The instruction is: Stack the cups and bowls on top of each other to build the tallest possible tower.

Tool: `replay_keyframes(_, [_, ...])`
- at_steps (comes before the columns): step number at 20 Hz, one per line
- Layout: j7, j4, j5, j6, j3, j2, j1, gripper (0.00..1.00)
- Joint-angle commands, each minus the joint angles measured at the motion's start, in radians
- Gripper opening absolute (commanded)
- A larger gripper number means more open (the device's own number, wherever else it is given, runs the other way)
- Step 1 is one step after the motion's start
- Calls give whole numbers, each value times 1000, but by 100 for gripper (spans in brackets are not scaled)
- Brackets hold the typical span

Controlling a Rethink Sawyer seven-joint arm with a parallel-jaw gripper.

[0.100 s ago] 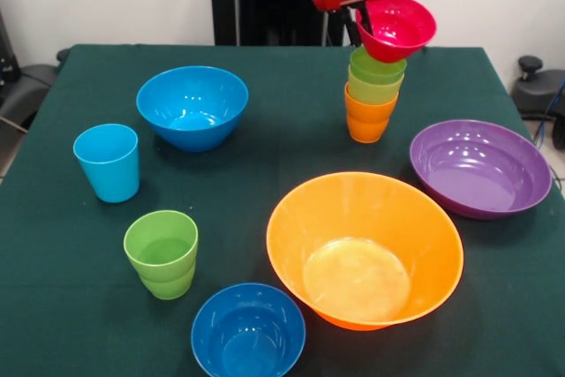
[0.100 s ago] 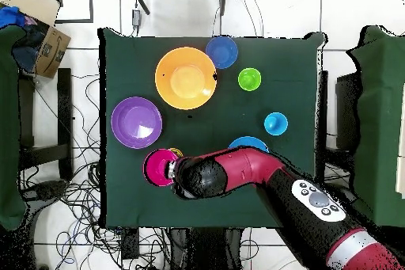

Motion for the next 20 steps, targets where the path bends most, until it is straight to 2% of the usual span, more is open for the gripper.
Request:
replay_keyframes(1, [13, 49, -36, -70, -30, 42, 3, 0])
replay_keyframes(20, [28, 69, -87, -141, -92, 41, 34, 0])
